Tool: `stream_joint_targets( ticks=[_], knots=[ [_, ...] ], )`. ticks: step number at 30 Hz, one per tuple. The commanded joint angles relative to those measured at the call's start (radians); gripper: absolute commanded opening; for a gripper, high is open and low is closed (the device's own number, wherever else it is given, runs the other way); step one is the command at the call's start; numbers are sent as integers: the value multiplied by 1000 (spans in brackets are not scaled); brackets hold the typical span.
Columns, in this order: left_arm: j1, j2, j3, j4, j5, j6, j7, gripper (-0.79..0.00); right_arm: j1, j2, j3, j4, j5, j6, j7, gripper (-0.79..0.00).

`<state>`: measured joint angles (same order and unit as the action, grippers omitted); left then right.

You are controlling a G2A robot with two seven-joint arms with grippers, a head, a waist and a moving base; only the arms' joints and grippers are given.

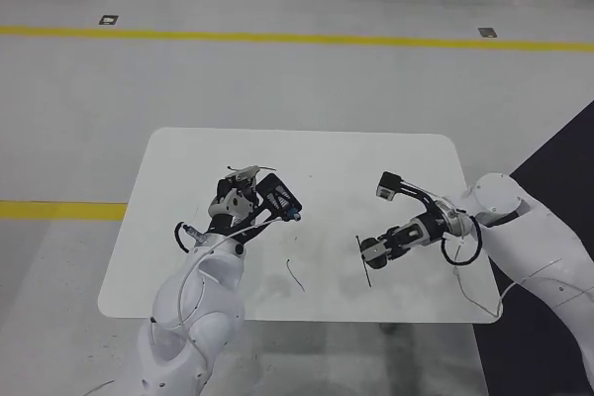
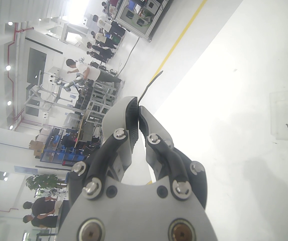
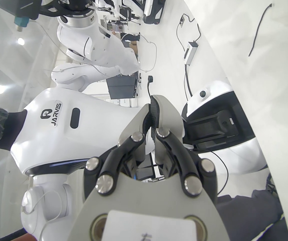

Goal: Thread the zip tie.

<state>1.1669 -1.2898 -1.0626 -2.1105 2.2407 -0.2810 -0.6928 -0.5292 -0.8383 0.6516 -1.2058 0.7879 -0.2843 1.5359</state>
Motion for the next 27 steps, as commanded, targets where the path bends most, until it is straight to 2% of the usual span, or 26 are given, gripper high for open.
stream_joint_targets(
  ticks=[1, 8, 10, 13, 16, 18, 19, 27],
  knots=[
    [0, 0, 0, 0, 0, 0, 0, -785, 3, 0, 1, 3, 0, 0, 0, -785],
    [0, 0, 0, 0, 0, 0, 0, -785, 3, 0, 1, 3, 0, 0, 0, -785],
    [0, 10, 20, -19, 199, 14, 80, -785, 3, 0, 1, 3, 0, 0, 0, -785],
    [54, 27, 54, -37, 382, 105, 299, -785, 3, 0, 1, 3, 0, 0, 0, -785],
    [98, 46, 29, -5, 542, 226, 489, -785, 3, 0, 1, 3, 0, 0, 0, -785],
    [116, 54, 22, 45, 646, 317, 559, -785, 3, 0, 1, 3, 0, 0, 0, -785],
    [117, 54, 15, 75, 690, 348, 551, -785, 3, 0, 1, 3, 0, 0, 0, -785],
    [117, 54, 15, 75, 690, 348, 551, -785, 3, 0, 1, 3, 0, 0, 0, -785]
  ],
)
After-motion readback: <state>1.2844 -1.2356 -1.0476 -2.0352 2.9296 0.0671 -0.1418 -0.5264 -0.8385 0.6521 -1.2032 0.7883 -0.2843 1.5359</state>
